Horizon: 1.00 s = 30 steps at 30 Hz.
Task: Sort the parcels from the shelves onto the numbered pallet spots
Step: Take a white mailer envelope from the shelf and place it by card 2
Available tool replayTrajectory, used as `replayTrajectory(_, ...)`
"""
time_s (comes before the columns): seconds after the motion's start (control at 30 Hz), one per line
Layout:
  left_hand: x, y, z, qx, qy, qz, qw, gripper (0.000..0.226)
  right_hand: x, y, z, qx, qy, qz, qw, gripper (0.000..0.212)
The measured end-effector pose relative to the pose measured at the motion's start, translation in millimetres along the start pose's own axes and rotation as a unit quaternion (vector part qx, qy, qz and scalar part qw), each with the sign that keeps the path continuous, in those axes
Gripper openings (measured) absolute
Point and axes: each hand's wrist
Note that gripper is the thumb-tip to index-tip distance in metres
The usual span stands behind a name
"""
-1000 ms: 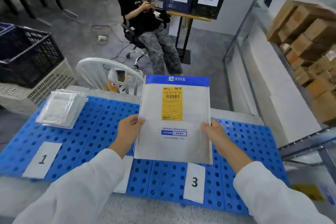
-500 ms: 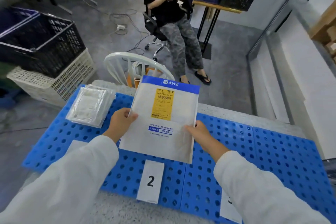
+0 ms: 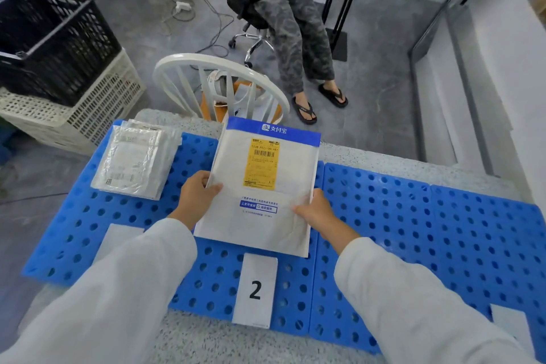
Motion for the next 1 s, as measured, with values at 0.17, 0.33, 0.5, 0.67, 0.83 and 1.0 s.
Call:
replayTrajectory(0.17, -3, -7, -2, 0.017, -0.013, 0.016, 1.0, 0.031, 2, -10, 5, 0.025, 0.002, 0.0, 1.0, 0.027)
replayTrajectory(0.33, -10, -9, -4, 0.003, -0.039, 0.013, 0.999, 0.033, 4, -9, 3, 0.013, -0.043, 0.002, 0.999, 0.043)
replayTrajectory(0.5, -4, 0, -10, 0.01, -0.074, 0.054, 0.996, 0.027, 10, 10, -5, 0.02, -0.049, -0.005, 0.999, 0.055)
replayTrajectory(0.67, 47, 17, -3, -0.048, -0.125, 0.146, 0.98, 0.027, 12, 41, -39, 0.115, 0.021, -0.087, 0.989, 0.041)
replayTrajectory(0.83, 127, 59, 32, -0.134, -0.22, 0.283, 0.924, 0.035, 30, 95, -92, 0.149, 0.085, -0.128, 0.977, 0.048)
replayTrajectory(1.0, 214, 117, 67, -0.206, -0.276, 0.418, 0.841, 0.041, 77, 171, -169, 0.241, 0.154, -0.146, 0.947, 0.052)
Point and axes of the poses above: each hand's wrist, its own y-axis away from the middle knuckle, its own z-axis out of the palm, x = y × z, and after that the axes turned 8 degrees about z, right-handed
